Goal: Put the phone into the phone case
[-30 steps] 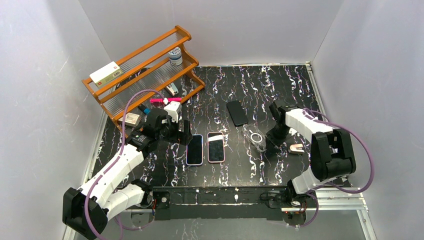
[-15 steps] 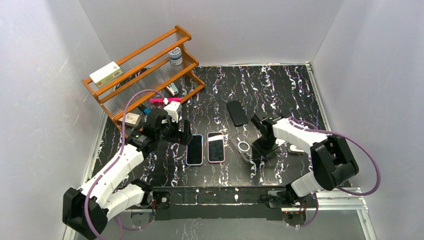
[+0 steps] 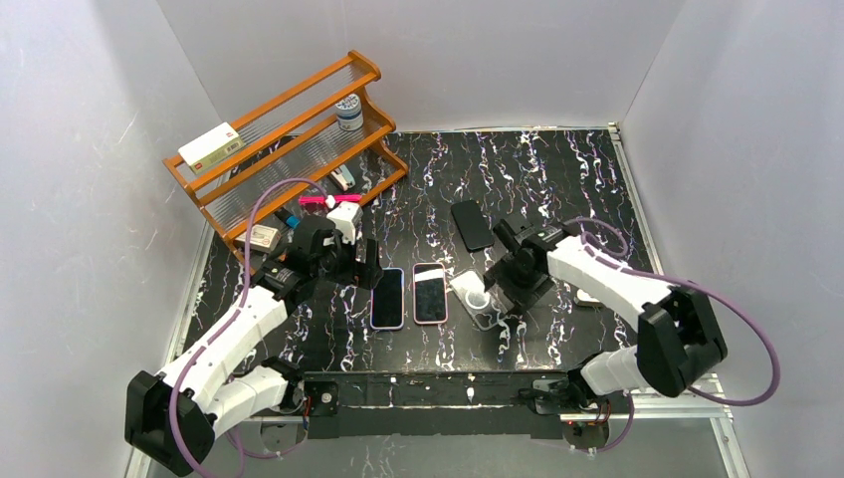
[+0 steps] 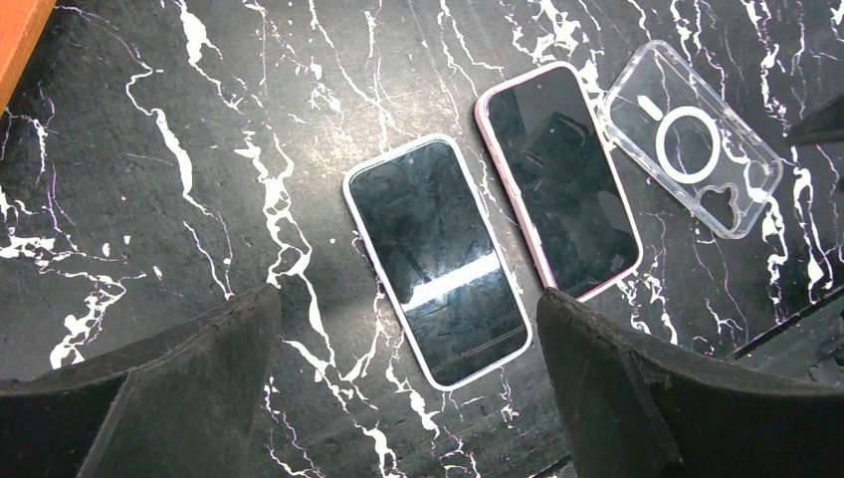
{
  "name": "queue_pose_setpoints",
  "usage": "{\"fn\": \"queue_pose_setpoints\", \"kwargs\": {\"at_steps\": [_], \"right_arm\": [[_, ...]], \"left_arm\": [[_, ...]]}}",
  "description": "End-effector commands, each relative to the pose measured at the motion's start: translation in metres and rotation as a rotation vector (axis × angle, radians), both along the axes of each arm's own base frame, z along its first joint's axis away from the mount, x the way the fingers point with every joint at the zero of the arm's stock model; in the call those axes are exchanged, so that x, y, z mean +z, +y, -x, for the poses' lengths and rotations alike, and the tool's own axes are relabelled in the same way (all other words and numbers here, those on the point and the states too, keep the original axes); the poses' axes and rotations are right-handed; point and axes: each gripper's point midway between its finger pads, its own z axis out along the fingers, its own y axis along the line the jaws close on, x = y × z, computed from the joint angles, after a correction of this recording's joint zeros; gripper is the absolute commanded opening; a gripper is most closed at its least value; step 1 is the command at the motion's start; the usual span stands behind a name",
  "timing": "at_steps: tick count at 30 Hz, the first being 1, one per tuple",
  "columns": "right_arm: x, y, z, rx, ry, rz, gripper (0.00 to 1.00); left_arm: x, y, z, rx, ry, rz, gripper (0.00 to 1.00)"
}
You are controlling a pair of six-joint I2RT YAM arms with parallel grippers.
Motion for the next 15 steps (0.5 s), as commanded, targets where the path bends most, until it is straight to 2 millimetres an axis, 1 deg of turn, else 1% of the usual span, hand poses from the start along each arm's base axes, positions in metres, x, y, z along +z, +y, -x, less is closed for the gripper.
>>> {"fn": "queue_pose_setpoints", "kwargs": {"at_steps": [1, 2, 4, 5, 6, 7, 9, 11, 15], "right_arm": [[0.043, 0.015, -0.046, 0.274, -0.311, -0.049, 0.8], [0.052, 0.024, -0.055, 0.348, -0.391, -0.087, 0.86], [0.069, 0.034, -0.071, 0.436, -0.53, -0.116, 0.98], [0.077, 0.035, -0.08, 0.459, -0.591, -0.107, 0.99], [0.082, 0.03, -0.087, 0.475, -0.627, -0.064, 0.99], [0.085, 0.026, -0.095, 0.495, -0.654, -0.019, 0.99], [0.089, 0.022, -0.112, 0.553, -0.697, 0.065, 0.99], [0.089, 0.031, -0.131, 0.657, -0.738, 0.104, 0.99], [0.09, 0.042, -0.165, 0.821, -0.801, 0.202, 0.99]], "left_arm": [[0.008, 0.008, -0.007, 0.049, -0.026, -0.034, 0.98], [0.009, 0.011, -0.009, 0.068, -0.032, -0.04, 0.98], [0.013, 0.013, -0.009, 0.083, -0.044, -0.038, 0.98], [0.014, 0.013, -0.008, 0.085, -0.047, -0.032, 0.98], [0.015, 0.014, -0.008, 0.088, -0.05, -0.028, 0.98], [0.015, 0.019, -0.011, 0.118, -0.061, -0.044, 0.98], [0.016, 0.024, -0.013, 0.154, -0.066, -0.049, 0.98], [0.013, 0.029, -0.015, 0.195, -0.061, -0.061, 0.98], [0.011, 0.028, -0.014, 0.188, -0.045, -0.071, 0.98]]}}
